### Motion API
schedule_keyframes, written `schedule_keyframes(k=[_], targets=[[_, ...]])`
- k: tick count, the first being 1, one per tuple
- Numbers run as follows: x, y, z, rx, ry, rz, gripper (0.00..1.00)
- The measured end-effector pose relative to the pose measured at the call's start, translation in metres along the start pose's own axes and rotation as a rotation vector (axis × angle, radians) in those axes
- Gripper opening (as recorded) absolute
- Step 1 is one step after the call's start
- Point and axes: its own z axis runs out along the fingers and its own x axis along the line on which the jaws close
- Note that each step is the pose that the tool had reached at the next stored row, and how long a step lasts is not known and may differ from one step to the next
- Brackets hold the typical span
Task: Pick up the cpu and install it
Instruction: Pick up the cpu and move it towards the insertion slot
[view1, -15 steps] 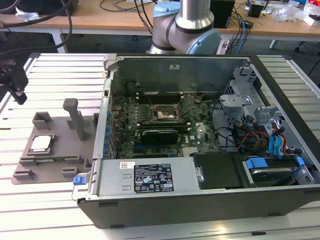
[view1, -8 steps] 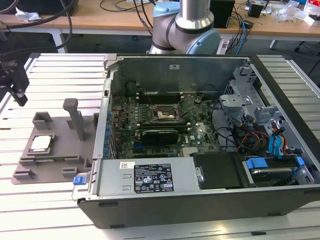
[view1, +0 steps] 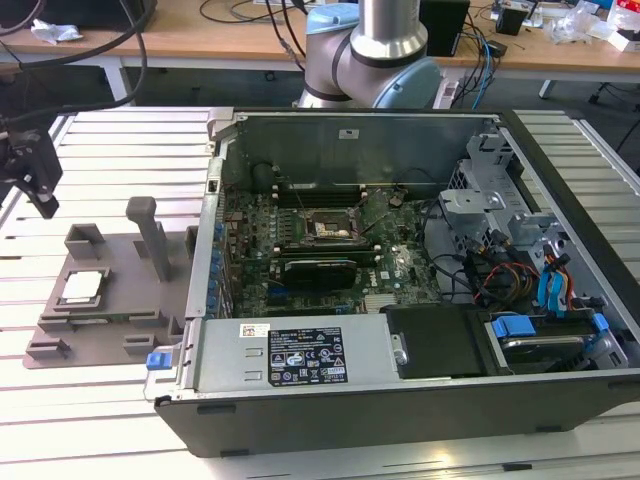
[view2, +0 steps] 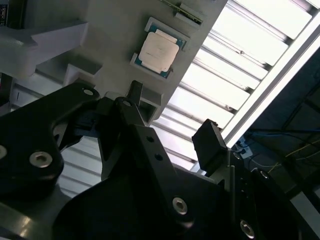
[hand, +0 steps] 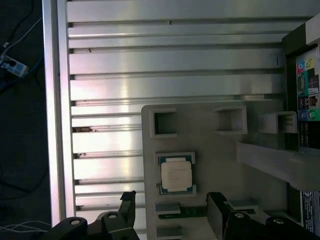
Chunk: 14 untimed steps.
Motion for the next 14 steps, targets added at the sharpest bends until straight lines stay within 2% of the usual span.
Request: schedule_keyframes(k=[14], targets=[[0.0002,0.0000,0.0077,0.0001,0.0001,0.000,0.68]])
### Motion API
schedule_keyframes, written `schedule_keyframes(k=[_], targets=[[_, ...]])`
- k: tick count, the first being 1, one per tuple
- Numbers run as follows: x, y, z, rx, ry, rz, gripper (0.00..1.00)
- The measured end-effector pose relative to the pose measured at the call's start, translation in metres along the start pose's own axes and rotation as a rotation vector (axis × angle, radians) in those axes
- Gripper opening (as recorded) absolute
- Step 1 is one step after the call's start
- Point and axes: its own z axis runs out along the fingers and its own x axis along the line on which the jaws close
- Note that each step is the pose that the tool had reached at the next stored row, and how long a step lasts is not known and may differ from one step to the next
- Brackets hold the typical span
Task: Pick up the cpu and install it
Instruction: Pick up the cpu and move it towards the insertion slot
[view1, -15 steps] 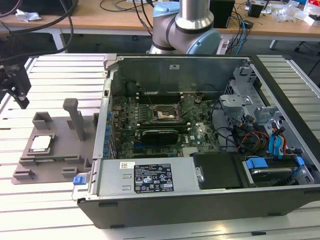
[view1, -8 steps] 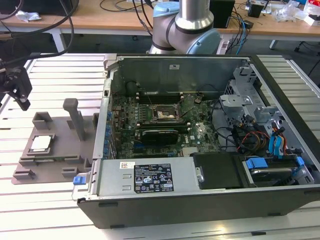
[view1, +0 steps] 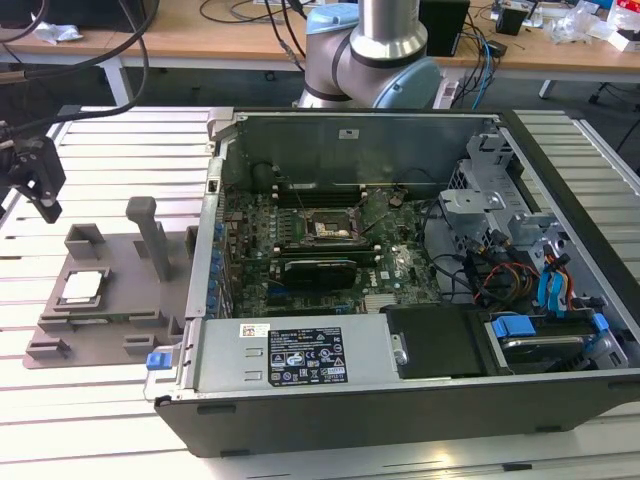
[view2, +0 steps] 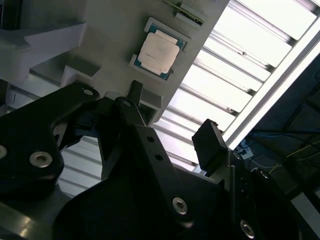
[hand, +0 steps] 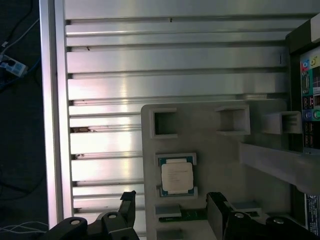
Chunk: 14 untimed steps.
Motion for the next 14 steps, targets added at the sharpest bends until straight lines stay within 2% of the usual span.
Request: schedule_keyframes(k=[14], targets=[[0.0001,0.0000,0.0037,-0.0001,0.0000,0.000,0.68]])
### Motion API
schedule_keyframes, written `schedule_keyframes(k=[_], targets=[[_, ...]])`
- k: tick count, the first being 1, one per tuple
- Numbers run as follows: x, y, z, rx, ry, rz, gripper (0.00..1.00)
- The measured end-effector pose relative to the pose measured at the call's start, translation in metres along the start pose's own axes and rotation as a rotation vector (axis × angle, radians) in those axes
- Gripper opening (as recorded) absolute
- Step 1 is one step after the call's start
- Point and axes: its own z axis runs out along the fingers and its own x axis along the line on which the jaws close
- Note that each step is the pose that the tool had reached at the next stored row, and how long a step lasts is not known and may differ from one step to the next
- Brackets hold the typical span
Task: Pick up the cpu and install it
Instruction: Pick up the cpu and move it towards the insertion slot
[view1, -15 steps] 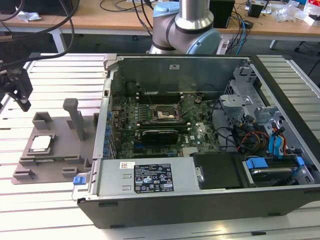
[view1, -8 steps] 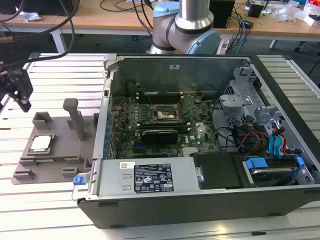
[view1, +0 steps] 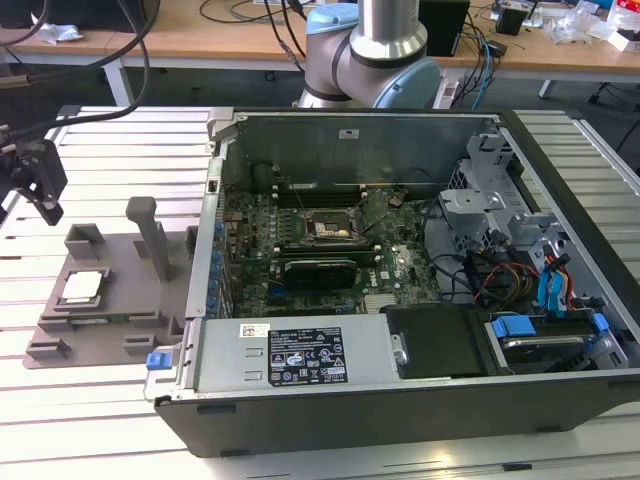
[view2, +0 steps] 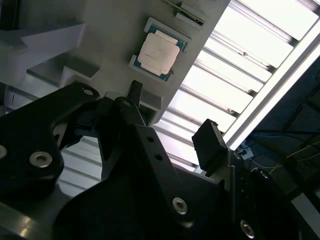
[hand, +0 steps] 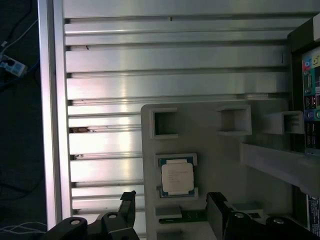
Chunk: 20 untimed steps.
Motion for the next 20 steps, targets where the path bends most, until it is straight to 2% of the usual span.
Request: schedule_keyframes(k=[20], targets=[[0.0002,0.0000,0.0082,0.0000,0.0001,0.000,0.68]])
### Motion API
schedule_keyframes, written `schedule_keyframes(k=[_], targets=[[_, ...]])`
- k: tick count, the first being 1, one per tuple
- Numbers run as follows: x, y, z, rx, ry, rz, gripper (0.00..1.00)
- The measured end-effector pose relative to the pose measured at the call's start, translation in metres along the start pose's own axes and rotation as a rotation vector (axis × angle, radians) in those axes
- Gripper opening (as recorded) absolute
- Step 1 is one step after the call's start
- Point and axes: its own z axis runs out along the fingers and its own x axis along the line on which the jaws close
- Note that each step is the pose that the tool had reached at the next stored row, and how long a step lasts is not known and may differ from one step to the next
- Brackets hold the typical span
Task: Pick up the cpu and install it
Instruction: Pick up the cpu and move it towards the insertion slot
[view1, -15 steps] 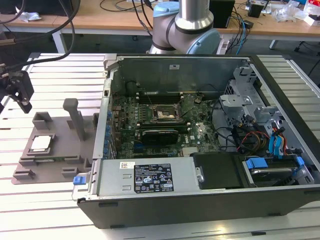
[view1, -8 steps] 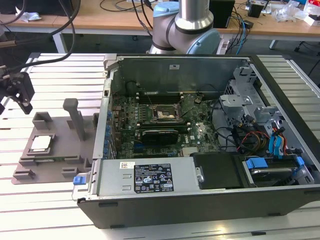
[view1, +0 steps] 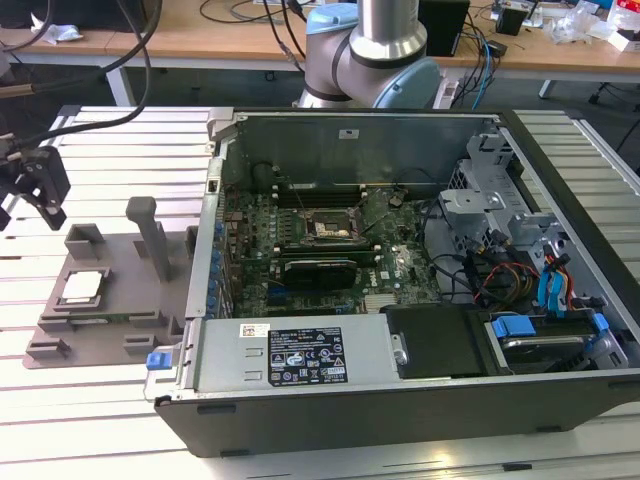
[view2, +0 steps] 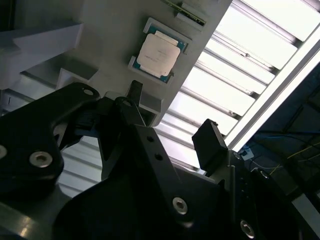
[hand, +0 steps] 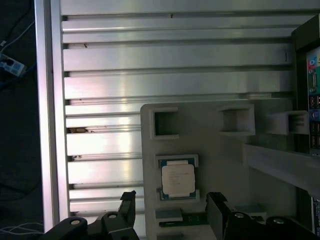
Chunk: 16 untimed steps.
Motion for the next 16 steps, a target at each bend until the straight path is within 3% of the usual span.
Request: schedule_keyframes(k=[4,6,16], targets=[[0.0000,0.0000,0.0014,0.0000,0.0000,0.000,0.68],[0.0002,0.0000,0.0089,0.0000,0.0000,0.000,0.68],[0.0004,0.0000,0.0147,0.0000,0.0000,0.000,0.68]])
